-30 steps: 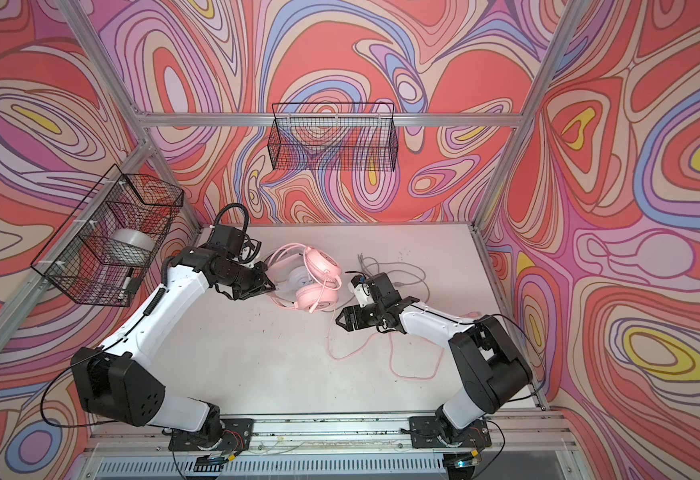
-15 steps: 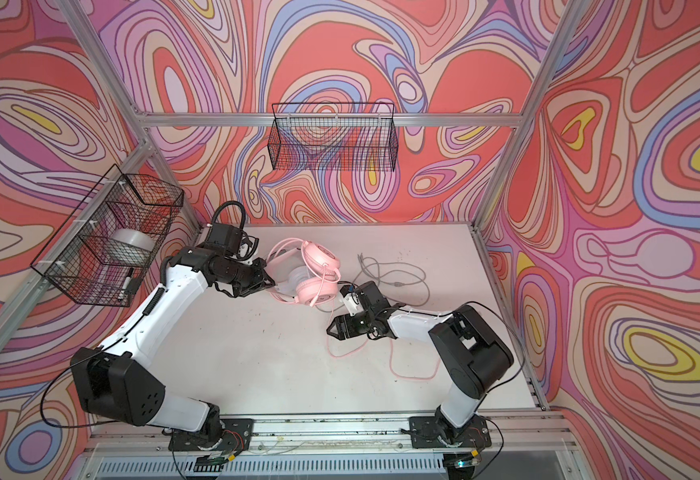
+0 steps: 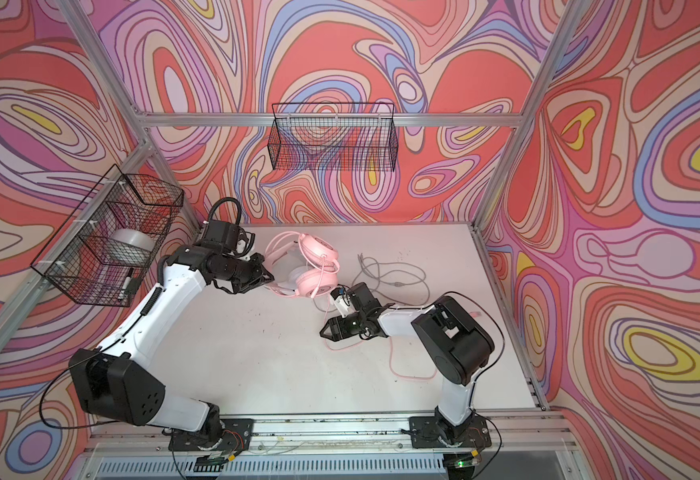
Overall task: Wrap the headphones
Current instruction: 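Grasp the pink cable with the right gripper near the table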
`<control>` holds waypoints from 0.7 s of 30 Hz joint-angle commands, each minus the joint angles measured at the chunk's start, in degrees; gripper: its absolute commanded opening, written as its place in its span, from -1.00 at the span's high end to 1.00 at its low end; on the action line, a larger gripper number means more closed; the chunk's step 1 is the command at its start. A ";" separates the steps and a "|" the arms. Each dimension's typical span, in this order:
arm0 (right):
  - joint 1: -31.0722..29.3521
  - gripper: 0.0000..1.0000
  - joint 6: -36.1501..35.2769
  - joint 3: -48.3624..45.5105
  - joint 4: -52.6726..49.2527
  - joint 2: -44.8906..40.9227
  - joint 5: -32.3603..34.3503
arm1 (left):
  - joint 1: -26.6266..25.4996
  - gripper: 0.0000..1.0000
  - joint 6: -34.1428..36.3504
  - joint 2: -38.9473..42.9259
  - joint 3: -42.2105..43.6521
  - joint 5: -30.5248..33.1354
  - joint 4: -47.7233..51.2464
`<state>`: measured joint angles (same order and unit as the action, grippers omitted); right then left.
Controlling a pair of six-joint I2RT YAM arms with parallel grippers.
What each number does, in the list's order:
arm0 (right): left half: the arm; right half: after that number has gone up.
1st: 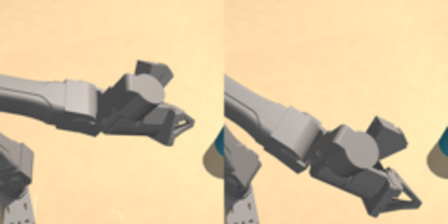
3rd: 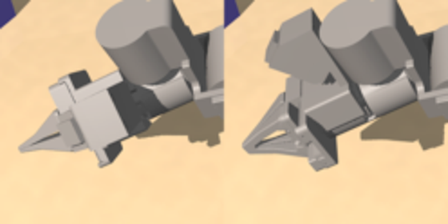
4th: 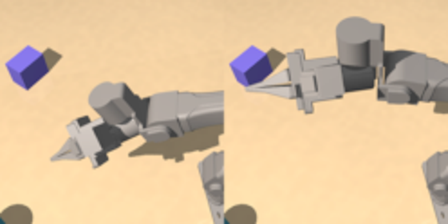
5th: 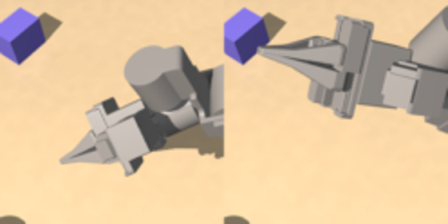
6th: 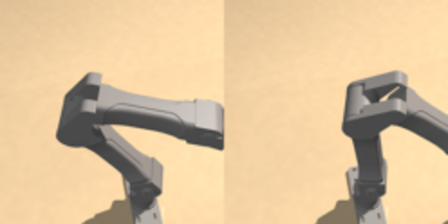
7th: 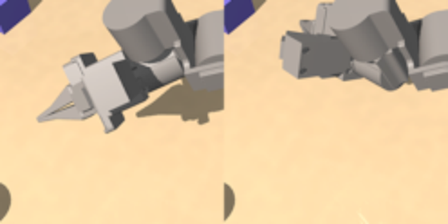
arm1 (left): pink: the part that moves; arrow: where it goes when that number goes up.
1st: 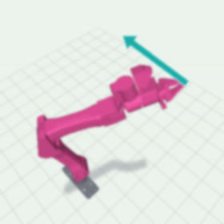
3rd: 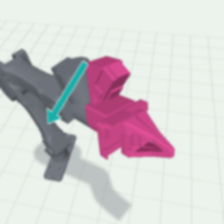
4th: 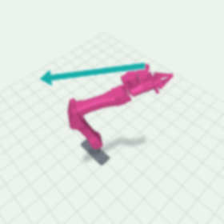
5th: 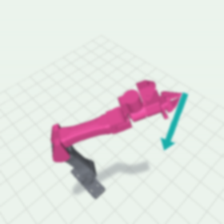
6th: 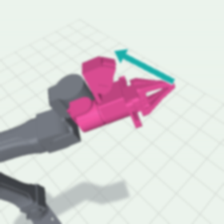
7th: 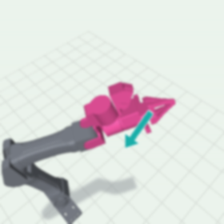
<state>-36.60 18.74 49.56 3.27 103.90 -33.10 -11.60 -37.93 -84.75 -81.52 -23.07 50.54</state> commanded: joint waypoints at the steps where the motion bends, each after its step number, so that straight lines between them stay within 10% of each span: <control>1: -0.95 -0.10 -0.81 0.49 -1.10 1.48 -0.65 | 0.86 1.00 -3.09 0.47 -1.71 -1.38 -3.47; 21: -2.69 0.13 -4.42 -3.57 -5.07 0.49 0.94 | 3.19 1.00 -6.59 1.01 -1.89 0.67 -3.53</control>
<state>-38.70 15.90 48.14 3.60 103.98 -34.09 -9.26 -42.11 -84.86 -81.52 -21.56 49.04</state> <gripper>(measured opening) 0.436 0.078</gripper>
